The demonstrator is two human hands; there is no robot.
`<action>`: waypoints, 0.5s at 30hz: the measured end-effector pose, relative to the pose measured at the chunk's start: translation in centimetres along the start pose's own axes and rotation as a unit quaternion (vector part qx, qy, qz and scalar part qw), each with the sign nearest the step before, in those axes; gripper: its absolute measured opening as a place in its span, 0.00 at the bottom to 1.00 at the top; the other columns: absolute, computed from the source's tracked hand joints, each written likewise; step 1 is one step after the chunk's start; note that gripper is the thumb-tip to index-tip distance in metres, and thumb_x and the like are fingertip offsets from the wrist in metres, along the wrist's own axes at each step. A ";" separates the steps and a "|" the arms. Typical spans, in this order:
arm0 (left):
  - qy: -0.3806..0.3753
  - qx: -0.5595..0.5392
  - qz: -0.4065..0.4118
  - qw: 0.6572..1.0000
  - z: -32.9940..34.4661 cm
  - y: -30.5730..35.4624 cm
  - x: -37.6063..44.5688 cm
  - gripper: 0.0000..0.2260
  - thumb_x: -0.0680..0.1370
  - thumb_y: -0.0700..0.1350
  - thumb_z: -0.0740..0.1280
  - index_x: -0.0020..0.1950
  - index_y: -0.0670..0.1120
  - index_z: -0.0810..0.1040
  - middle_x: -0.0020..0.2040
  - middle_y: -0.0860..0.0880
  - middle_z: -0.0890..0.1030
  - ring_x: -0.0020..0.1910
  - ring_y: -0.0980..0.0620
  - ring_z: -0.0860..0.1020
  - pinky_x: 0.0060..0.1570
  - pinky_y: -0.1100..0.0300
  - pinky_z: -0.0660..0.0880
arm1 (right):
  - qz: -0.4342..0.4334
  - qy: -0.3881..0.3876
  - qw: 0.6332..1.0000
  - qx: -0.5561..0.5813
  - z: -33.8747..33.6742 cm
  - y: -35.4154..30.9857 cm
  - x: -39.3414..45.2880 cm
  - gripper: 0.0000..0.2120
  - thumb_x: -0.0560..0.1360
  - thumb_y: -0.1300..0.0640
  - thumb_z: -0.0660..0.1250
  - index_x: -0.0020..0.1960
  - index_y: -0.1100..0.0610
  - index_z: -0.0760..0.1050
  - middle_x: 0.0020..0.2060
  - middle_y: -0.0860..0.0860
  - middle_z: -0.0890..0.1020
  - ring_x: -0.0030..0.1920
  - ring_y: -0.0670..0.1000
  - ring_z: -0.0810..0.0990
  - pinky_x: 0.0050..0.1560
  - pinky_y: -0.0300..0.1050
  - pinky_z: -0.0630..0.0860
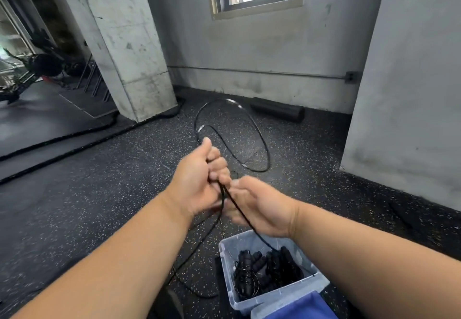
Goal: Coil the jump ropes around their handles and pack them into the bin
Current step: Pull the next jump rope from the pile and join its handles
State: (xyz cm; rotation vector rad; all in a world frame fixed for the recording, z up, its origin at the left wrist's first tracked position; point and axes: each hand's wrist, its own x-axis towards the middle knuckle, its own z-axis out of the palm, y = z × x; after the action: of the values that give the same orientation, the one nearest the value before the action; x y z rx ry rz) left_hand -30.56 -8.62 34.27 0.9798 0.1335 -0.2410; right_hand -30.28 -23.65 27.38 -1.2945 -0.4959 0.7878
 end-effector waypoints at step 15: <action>-0.174 0.288 -0.045 0.941 -3.7 -6.8 -2.3 0.25 0.73 0.62 0.72 0.68 0.53 0.78 0.69 0.53 0.79 0.70 0.53 0.75 0.68 0.52 0.66 | -0.150 0.097 0.977 0.117 2.5 -7.5 -1.3 0.21 0.87 0.45 0.53 0.38 0.53 0.64 0.27 0.49 0.58 0.29 0.50 0.55 0.35 0.46 0.60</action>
State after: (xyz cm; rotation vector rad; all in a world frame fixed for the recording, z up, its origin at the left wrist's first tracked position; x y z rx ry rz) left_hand -34.59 -8.87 27.27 1.4965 -0.2337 -0.5534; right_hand -31.21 -23.57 35.40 -1.0349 -0.4146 0.4464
